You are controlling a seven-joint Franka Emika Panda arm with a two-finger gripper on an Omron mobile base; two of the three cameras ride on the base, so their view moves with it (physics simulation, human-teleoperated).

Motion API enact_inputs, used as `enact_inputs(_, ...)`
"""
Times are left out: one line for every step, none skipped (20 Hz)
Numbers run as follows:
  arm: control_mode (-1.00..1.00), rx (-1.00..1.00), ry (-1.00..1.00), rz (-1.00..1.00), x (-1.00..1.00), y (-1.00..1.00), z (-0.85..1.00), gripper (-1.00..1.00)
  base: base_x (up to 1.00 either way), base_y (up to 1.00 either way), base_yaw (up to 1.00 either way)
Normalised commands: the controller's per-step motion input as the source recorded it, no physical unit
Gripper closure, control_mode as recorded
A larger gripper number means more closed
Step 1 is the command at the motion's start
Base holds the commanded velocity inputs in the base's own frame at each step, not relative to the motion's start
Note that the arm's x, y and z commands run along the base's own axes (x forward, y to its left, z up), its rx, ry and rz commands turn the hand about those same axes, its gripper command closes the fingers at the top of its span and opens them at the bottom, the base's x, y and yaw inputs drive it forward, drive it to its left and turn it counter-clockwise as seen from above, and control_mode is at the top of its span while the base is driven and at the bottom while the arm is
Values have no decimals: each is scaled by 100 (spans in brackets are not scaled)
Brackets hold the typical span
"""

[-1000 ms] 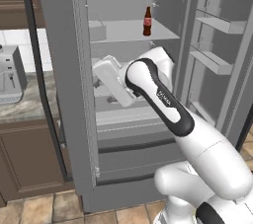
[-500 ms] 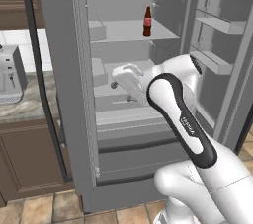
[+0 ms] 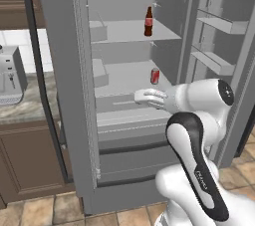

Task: Open the fridge, grab two sodas, and place both sodas inside the bowl with ice on the dining counter.

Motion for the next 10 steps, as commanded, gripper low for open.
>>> enact_inputs(-100, -30, -1, -17, -13, -55, -8, -100, 0, 0, 0)
enact_inputs(-100, -30, 0, -17, -9, -55, -7, -100, 0, 0, 0)
enact_inputs(-100, -31, 0, -16, -8, -52, -6, -100, 0, 0, 0)
enact_inputs(-100, -30, 0, -15, -12, -59, -5, -100, 0, 0, 0)
enact_inputs(-100, -30, 0, -13, -8, -63, -6, -100, 0, 0, 0)
enact_inputs(-100, -31, 0, -10, -2, -70, -7, -100, 0, 0, 0)
enact_inputs(-100, -32, 0, -7, 0, -69, -9, -100, 0, 0, 0)
enact_inputs(-100, -32, 0, -5, 0, -69, -8, -100, 0, 0, 0)
enact_inputs(-100, -33, -3, -3, 0, -61, -7, -100, 0, 0, 0)
enact_inputs(-100, -32, -1, -2, 0, -58, -13, -100, 0, 0, 0)
